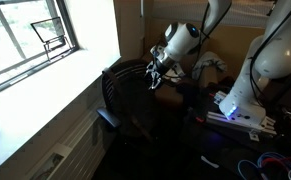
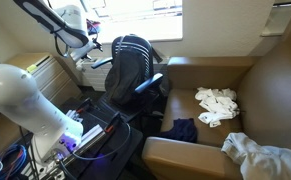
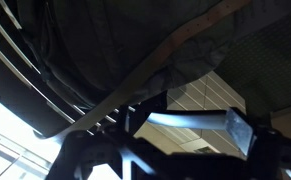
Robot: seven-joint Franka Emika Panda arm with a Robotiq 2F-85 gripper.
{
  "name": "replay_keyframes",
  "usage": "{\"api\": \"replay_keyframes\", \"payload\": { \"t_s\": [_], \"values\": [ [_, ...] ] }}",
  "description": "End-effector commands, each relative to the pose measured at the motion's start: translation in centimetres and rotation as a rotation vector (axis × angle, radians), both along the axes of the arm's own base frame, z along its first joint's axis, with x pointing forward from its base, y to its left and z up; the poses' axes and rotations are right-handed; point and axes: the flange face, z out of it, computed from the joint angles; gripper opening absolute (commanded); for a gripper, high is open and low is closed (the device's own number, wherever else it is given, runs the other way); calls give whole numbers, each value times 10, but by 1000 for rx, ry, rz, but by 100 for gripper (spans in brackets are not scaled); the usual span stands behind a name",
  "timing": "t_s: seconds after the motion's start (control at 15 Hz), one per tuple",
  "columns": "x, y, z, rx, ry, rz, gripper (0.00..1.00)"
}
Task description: Take the belt off the seat and put it on the back of the chair
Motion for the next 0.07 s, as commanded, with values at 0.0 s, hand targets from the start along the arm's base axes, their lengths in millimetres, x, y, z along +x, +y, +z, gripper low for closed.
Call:
{"api": "replay_keyframes", "payload": {
  "t_s": [0.0],
  "values": [
    [0, 0, 0, 0, 0, 0, 98]
  ]
}}
